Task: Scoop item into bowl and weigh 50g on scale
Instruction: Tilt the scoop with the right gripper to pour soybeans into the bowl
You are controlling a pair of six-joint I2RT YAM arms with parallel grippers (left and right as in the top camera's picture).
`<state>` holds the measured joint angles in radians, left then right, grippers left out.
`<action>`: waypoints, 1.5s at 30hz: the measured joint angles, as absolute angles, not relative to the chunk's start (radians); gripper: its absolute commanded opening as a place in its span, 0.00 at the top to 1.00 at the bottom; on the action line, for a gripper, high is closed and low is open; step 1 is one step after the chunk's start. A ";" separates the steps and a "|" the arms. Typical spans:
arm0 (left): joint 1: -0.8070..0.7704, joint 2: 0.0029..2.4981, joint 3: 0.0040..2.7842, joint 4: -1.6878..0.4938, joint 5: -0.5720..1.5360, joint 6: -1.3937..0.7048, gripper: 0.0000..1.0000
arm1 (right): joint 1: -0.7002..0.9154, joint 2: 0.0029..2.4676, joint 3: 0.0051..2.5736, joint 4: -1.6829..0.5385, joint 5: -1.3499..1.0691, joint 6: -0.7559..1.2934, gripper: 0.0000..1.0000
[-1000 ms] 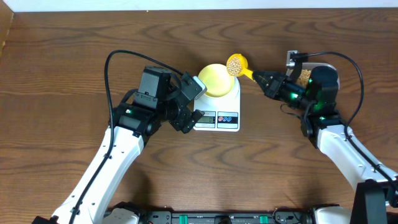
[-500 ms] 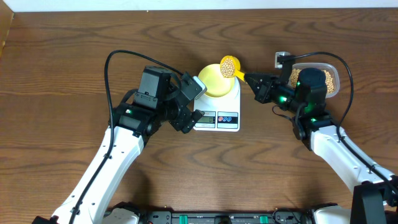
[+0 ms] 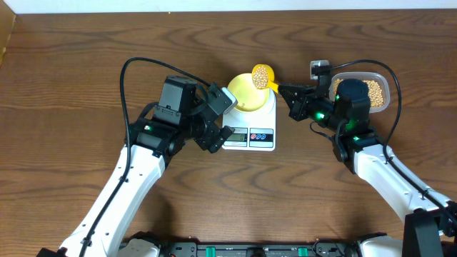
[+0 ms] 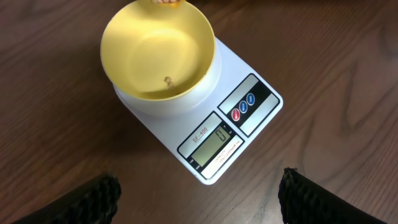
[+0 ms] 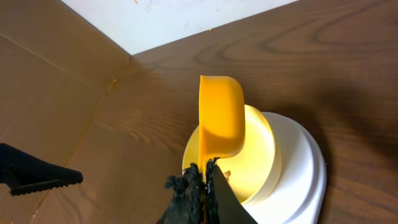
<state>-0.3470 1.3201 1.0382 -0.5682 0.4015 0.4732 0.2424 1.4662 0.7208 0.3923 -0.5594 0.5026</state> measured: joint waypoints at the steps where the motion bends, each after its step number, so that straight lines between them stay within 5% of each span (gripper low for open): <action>1: -0.347 1.320 1.038 -0.568 0.402 0.473 0.16 | 0.242 1.466 0.721 0.392 -0.558 0.496 0.99; 45: -0.347 1.320 1.038 -0.568 0.402 0.473 0.16 | 0.242 1.466 0.721 0.379 -0.529 0.305 0.99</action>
<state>-0.3470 1.3201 1.0382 -0.5682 0.4015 0.4732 0.2424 1.4662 0.7208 0.3790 -0.5289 0.3046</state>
